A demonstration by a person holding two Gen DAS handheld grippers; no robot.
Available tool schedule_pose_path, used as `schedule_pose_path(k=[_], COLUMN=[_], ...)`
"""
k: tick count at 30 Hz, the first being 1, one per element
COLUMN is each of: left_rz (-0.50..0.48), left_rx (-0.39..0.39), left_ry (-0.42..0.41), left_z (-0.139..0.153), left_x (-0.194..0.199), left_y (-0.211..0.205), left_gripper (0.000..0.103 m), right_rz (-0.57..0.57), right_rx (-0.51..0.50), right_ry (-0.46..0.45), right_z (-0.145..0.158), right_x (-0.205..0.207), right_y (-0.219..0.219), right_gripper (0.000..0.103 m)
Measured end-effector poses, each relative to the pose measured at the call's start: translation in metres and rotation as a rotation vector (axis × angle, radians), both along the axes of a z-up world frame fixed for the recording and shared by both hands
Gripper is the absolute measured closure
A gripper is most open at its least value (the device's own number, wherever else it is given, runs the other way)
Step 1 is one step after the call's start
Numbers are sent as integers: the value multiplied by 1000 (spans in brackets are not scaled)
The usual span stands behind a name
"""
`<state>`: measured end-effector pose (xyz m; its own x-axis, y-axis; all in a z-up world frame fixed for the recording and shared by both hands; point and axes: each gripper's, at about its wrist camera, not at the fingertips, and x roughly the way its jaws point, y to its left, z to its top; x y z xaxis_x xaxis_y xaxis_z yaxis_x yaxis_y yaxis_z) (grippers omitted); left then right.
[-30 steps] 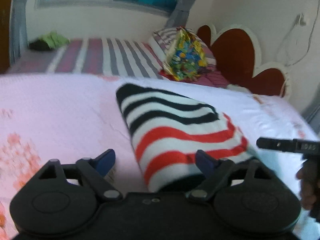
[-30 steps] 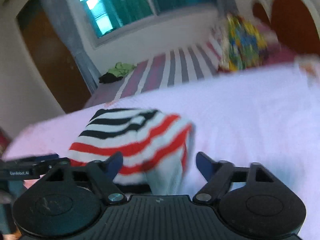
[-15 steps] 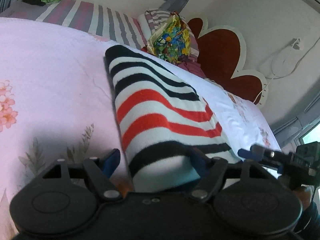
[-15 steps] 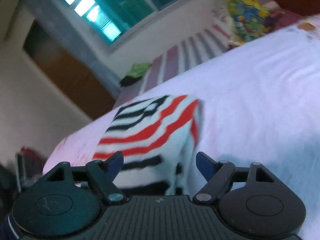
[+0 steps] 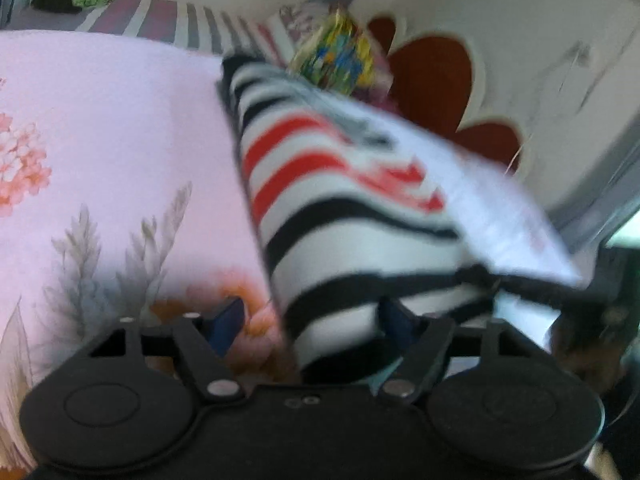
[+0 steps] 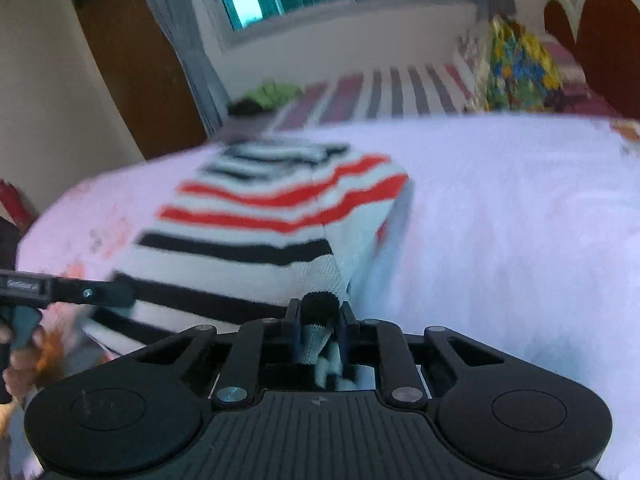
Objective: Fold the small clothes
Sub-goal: 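Grasp the end of the folded roll with the right gripper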
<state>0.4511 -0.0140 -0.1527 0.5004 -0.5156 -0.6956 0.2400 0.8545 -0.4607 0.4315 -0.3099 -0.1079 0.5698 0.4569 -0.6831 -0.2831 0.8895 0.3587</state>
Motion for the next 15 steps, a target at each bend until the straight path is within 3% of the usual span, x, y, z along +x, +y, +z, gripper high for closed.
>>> schedule_pose_path(k=[2, 3, 4, 6, 7, 10, 12, 15], left_rz=[-3, 17, 43, 96, 116, 138, 153, 130], left_rx=[64, 89, 93, 49, 2, -119, -205, -214], left_ry=[-34, -45, -74, -108, -91, -50, 7, 32], left_z=[4, 10, 15, 19, 19, 12, 4, 0], left_x=[-3, -3, -5, -5, 0, 14, 24, 38], left_y=[-7, -8, -6, -1, 4, 17, 21, 13], left_gripper=[18, 12, 3, 1, 1, 29, 30, 30], right_rz=[-5, -9, -31, -106, -113, -139, -143, -135], right_rx=[-2, 7, 20, 65, 88, 142, 180, 274], right_ry=[33, 27, 4, -91, -92, -50, -16, 53], right_z=[10, 17, 24, 36, 37, 28, 18, 3], right_x=[3, 3, 3, -5, -3, 4, 9, 19], right_y=[4, 6, 3, -10, -15, -22, -24, -29], right_gripper=[85, 80, 48, 1, 0, 1, 2, 14])
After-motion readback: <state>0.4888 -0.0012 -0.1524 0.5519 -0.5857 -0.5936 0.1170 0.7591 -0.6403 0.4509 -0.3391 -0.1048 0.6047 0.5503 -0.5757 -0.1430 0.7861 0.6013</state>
